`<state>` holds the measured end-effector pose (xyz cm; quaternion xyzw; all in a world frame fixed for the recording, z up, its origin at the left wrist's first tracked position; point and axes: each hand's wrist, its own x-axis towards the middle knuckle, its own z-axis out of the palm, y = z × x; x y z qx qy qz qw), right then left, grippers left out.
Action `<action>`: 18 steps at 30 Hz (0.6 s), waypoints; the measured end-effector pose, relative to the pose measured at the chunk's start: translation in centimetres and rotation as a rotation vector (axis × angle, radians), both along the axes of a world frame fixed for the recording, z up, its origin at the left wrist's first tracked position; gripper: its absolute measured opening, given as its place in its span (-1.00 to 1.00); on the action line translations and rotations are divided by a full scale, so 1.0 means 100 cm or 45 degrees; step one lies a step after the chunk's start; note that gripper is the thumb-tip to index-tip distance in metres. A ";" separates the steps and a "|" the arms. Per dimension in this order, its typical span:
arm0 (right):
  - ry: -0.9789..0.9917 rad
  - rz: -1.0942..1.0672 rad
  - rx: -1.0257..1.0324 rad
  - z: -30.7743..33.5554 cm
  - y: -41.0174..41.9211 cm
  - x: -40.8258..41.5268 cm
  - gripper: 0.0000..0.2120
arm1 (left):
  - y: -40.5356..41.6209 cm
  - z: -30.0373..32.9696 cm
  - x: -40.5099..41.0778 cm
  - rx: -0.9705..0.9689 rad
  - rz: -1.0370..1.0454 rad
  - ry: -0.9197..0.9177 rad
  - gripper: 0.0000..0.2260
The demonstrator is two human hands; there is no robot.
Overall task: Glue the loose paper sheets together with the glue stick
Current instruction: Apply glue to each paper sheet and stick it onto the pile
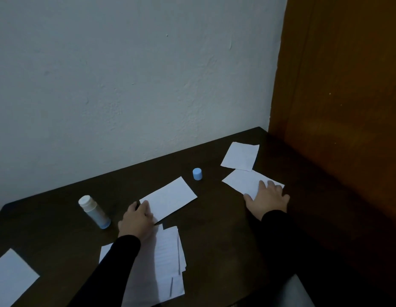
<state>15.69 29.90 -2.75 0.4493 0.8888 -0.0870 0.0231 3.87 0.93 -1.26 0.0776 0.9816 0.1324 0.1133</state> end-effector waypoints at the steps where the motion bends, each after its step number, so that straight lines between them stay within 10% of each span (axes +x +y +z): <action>1: -0.009 0.019 0.012 0.000 0.000 0.000 -0.38 | -0.003 -0.001 -0.002 0.025 -0.005 0.013 -0.68; 18: 0.168 -0.040 0.037 0.000 -0.004 0.014 -0.45 | -0.021 -0.015 -0.013 0.025 -0.079 0.063 -0.59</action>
